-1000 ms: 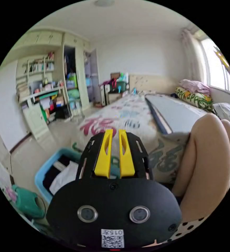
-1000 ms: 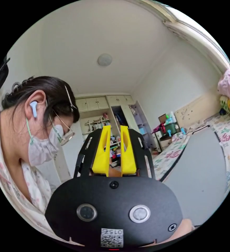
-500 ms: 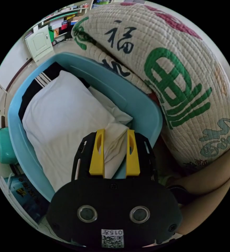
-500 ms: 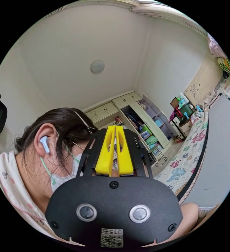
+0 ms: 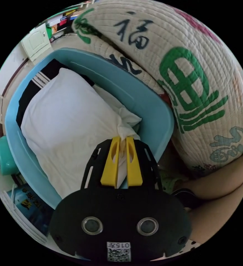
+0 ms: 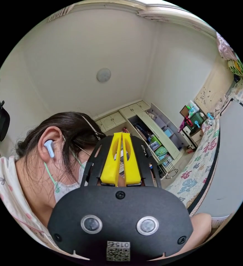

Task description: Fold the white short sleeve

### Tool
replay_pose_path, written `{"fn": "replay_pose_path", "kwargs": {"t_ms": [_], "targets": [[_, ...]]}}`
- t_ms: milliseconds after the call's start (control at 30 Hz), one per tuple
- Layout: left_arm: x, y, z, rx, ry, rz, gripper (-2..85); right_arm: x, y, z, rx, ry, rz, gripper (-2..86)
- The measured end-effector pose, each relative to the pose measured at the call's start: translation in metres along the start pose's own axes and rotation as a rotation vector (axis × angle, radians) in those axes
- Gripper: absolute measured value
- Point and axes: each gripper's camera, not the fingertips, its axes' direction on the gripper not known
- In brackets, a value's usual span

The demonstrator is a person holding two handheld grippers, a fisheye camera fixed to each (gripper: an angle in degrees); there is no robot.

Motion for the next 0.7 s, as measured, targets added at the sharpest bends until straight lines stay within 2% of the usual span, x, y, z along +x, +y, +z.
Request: {"fn": "replay_pose_path", "kwargs": {"t_ms": [200,433,600,700], "targets": [[-0.056,0.059,-0.069,0.243,0.103,-0.025,0.8,0.019,-0.010,-0.038,0.041,-0.110,0.068,-0.4],[-0.136,0.147,-0.163,0.632,0.484,-0.058,0.2,0.018,-0.008,-0.076,0.072,-0.226,0.083,-0.4],[-0.126,0.170,-0.206,0.782,0.703,0.118,0.2,0.004,-0.003,-0.099,0.082,-0.268,0.022,-0.3],[-0.087,0.176,-0.229,0.883,0.928,0.310,0.3,0.002,-0.002,-0.115,0.079,-0.245,-0.030,0.2]]}}
